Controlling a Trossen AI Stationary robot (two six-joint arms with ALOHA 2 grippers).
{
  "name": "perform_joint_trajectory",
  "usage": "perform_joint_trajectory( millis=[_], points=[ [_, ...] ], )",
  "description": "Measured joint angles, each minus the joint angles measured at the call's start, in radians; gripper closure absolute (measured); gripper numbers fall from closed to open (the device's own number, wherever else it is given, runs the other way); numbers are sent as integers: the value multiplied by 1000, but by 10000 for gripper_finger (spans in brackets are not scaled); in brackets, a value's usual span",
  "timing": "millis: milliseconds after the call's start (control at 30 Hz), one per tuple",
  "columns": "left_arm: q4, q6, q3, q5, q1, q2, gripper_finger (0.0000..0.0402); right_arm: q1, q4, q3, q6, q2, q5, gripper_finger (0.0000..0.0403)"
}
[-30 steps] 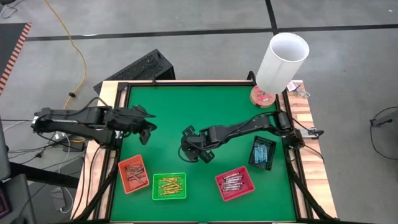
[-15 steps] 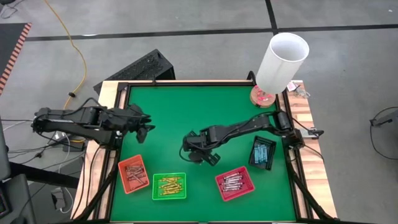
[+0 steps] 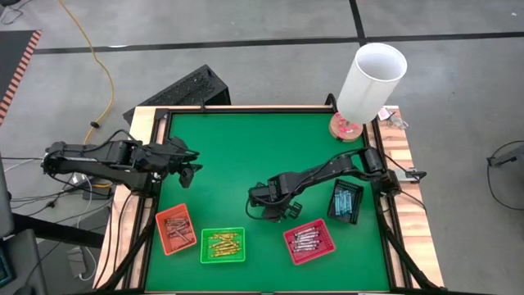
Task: Sort crayons
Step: Put the black crayon into the red bin
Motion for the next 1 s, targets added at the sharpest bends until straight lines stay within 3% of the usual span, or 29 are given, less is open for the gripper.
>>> perform_joint_trajectory(
  millis=[433, 1000],
  points=[
    [-14, -14, 0, -26, 0, 0, 207, 6, 9, -65, -29, -7, 25, 283],
    [-14, -17, 0, -57, 0, 0, 207, 5, 33, -68, 106, -5, 26, 397]
  ],
)
